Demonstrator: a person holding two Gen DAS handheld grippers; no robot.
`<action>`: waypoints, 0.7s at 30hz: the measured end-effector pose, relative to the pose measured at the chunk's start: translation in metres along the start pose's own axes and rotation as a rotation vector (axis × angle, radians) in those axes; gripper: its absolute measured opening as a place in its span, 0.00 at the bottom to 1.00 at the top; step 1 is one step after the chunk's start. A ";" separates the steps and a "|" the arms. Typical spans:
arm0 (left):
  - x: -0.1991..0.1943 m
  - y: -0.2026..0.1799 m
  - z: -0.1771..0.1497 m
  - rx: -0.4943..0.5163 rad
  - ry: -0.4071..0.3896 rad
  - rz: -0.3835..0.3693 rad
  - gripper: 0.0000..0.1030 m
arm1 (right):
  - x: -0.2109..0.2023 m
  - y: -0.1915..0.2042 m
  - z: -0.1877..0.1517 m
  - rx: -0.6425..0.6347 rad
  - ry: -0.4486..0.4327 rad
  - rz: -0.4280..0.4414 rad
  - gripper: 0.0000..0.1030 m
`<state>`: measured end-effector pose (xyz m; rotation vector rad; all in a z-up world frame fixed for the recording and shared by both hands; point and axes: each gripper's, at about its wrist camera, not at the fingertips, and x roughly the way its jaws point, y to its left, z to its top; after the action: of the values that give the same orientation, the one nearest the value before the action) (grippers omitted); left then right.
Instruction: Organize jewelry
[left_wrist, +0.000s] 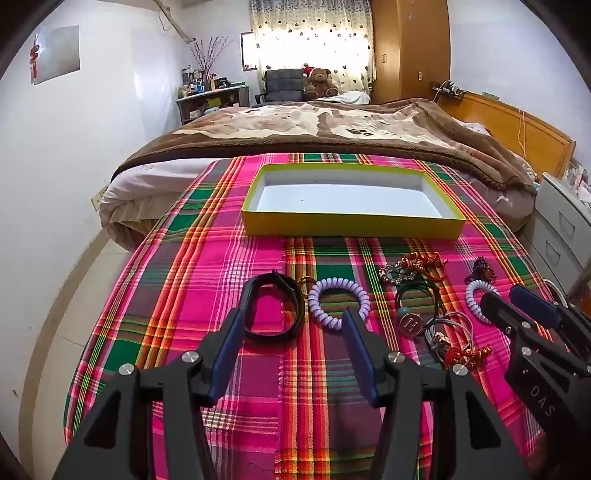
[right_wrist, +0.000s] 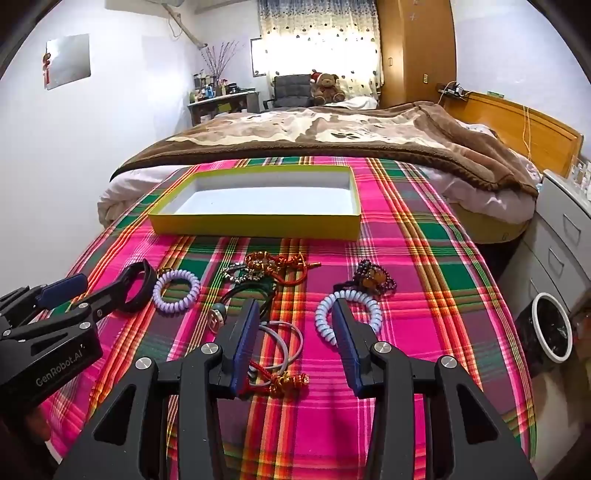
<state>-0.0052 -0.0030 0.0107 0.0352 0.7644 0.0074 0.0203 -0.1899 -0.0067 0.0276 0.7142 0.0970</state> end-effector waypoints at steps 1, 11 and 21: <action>-0.001 0.000 0.000 0.000 -0.004 0.001 0.55 | 0.000 0.000 0.000 -0.001 0.003 -0.001 0.41; -0.006 0.003 0.000 -0.006 -0.013 0.009 0.55 | -0.001 0.003 0.000 -0.011 0.003 -0.003 0.41; -0.007 0.006 0.000 -0.015 -0.006 0.012 0.55 | -0.002 0.003 -0.001 -0.010 0.003 -0.005 0.41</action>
<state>-0.0100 0.0028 0.0154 0.0259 0.7577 0.0238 0.0178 -0.1872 -0.0054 0.0166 0.7164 0.0961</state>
